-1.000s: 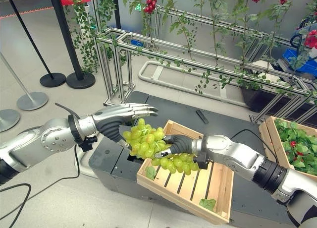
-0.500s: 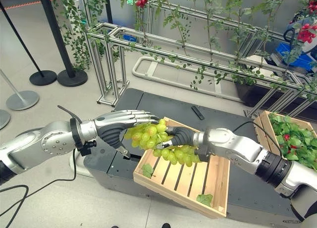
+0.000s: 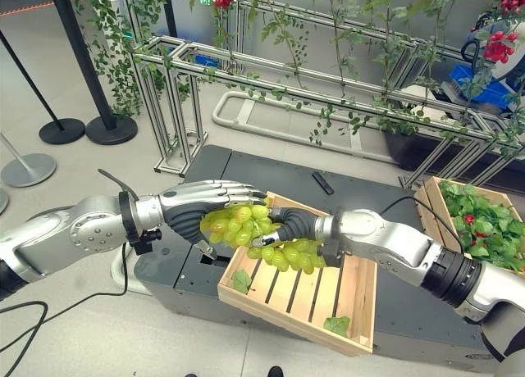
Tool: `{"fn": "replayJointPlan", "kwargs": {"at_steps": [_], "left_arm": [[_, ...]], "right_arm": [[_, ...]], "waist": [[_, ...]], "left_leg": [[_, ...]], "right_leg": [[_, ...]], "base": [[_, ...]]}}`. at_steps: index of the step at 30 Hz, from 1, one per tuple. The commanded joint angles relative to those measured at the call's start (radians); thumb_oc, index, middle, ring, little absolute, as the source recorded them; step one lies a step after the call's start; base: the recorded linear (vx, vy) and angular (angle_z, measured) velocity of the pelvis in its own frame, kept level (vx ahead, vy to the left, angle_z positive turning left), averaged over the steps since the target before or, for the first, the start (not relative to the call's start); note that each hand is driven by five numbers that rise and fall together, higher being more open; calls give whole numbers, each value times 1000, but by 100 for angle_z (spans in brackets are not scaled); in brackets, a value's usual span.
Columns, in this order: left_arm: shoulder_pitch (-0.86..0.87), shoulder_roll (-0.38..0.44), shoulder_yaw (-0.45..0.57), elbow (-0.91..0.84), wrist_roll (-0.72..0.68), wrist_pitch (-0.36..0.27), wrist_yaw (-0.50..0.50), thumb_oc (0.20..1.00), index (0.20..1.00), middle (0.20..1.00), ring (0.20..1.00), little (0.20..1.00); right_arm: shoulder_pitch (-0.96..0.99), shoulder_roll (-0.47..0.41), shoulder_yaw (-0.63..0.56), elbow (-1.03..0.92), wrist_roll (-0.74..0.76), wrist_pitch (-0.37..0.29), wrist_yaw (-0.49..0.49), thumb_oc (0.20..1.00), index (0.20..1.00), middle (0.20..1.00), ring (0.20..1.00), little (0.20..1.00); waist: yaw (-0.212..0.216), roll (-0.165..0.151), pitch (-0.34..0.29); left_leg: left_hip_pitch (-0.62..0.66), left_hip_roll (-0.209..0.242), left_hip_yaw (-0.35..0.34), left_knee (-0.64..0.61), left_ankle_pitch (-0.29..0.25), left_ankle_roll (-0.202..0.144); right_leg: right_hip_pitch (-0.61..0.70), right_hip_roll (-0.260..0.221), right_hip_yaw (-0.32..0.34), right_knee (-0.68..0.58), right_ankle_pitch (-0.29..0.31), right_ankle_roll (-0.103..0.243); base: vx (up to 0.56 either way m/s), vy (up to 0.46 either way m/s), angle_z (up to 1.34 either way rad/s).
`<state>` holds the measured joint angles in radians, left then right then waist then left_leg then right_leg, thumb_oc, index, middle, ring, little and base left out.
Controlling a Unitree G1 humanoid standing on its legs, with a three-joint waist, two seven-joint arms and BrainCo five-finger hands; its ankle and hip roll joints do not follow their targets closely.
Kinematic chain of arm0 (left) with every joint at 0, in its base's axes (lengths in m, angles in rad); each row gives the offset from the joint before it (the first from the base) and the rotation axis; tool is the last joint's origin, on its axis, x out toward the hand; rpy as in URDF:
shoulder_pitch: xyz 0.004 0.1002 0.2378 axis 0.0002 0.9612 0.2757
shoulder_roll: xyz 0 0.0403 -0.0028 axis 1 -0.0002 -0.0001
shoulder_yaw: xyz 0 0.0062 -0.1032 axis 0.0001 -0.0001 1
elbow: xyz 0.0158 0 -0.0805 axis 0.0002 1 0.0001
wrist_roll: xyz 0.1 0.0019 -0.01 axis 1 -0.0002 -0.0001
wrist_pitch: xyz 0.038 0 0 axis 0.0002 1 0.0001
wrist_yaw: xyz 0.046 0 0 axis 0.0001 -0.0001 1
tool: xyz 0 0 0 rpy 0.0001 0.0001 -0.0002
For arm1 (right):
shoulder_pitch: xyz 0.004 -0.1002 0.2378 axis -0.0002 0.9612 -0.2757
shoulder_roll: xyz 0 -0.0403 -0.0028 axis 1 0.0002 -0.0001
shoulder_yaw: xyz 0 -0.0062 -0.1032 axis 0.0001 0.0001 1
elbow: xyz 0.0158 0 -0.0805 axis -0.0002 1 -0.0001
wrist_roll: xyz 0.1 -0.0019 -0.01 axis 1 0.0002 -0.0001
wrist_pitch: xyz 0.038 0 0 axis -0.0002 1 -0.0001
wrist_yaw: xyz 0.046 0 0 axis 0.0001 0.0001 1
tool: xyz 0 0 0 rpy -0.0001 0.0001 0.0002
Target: Pick up the fruits from the basket on one side to the basket on the other side
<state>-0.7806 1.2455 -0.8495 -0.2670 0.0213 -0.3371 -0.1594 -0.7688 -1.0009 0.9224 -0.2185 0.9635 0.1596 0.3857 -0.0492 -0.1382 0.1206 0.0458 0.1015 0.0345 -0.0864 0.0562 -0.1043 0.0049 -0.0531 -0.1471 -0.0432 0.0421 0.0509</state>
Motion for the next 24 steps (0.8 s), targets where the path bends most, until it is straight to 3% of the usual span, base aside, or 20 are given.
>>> {"fn": "replayJointPlan", "kwargs": {"at_steps": [1,10,19,20,21,22,24], "left_arm": [[73,-5,68,0,-15,-5,15,1000,1000,1000,1000,1000],[147,-58,142,7,7,1,47,1000,1000,1000,1000,1000],[200,-59,176,-1,21,-3,53,1000,1000,1000,1000,1000],[211,-56,184,-8,15,-4,53,740,740,740,740,740],[213,-56,186,-8,15,-3,53,620,620,620,620,620],[218,-51,187,-15,11,-6,54,200,200,200,200,200],[225,-51,191,-18,9,-6,54,200,200,200,200,200]], "right_arm": [[-100,-27,-17,-119,58,-117,0,200,200,200,200,200],[-65,-17,-48,-216,106,-130,2,200,200,200,200,200],[-55,-36,-88,-264,121,-166,-6,200,200,200,200,200],[-62,-39,-93,-273,126,-175,-9,200,200,200,200,200],[-63,-39,-92,-273,126,-175,-9,200,200,200,200,200],[-73,-44,-91,-281,130,-181,-10,200,200,200,200,200],[-77,-43,-92,-282,133,-186,-11,200,200,200,200,200]], "waist": [[-12,-37,-48],[-1,-45,-55],[6,-46,-60],[7,-44,-63],[7,-43,-63],[7,-41,-67],[7,-39,-70]], "left_leg": [[76,-29,28,12,-86,31],[70,-27,29,10,-83,31],[61,-27,26,9,-76,30],[61,-27,28,8,-76,30],[61,-27,28,8,-76,30],[61,-29,28,8,-76,30],[62,-29,29,8,-76,30]], "right_leg": [[2,-41,36,34,-6,103],[2,-39,34,27,1,102],[-1,-39,24,24,6,105],[-1,-40,23,23,6,105],[-1,-40,23,23,6,105],[-1,-40,22,22,6,105],[1,-40,21,21,6,105]], "base": [[0,0,0],[-2,0,0],[0,0,0],[0,0,0],[0,0,0],[0,0,0],[0,0,0]]}}
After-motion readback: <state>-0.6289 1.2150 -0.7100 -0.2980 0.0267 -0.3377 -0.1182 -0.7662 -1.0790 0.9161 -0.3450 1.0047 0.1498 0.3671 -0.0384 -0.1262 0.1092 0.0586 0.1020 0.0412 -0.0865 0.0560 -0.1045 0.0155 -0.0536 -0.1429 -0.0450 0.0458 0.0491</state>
